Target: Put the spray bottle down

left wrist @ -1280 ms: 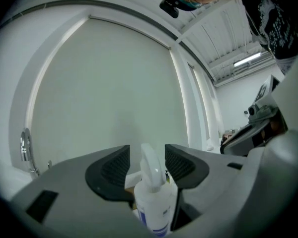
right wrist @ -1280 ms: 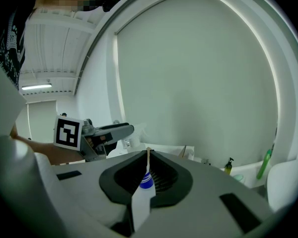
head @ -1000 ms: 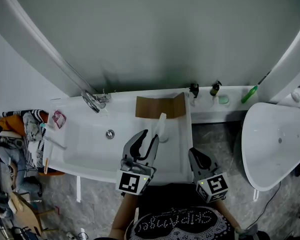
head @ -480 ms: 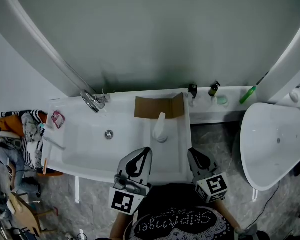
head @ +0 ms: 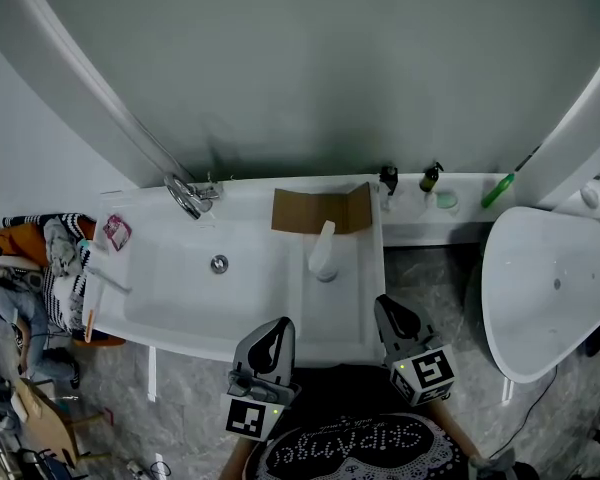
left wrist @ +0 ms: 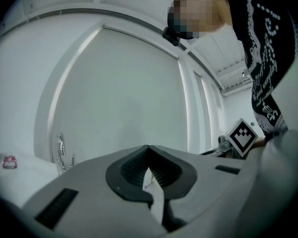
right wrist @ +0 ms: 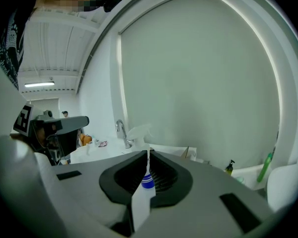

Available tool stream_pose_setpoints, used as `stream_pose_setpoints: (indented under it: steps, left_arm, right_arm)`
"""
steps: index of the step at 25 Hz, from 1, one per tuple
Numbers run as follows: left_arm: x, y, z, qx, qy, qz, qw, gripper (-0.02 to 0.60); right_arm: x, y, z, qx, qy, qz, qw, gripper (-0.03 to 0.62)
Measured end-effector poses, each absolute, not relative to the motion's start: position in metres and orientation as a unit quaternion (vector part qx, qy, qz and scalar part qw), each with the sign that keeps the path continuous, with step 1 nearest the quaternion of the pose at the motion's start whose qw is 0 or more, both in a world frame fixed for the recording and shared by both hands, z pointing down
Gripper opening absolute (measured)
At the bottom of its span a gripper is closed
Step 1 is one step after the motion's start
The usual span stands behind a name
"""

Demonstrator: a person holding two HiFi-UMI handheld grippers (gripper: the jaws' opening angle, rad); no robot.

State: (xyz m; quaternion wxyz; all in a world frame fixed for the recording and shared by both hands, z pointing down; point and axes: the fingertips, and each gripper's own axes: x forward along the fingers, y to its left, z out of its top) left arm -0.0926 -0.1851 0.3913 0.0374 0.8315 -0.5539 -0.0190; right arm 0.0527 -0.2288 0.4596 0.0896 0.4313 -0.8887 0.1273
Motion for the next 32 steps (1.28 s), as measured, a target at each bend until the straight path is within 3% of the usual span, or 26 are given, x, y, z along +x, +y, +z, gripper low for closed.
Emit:
stream_pose_setpoints:
  steps: [8, 32]
  left_arm:
    - [-0.085, -0.182, 0.409, 0.825, -0.56, -0.04, 0.072, 0.003]
    - [-0.097, -0.166, 0.405, 0.828, -0.553, -0.054, 0.069, 0.003]
  right_arm:
    - [0.044, -0.222, 0.447, 0.408, -0.905, 0.095, 0.072, 0.028]
    - [0.044, -0.184, 0.433, 0.419, -0.901, 0.088, 0.074, 0.026]
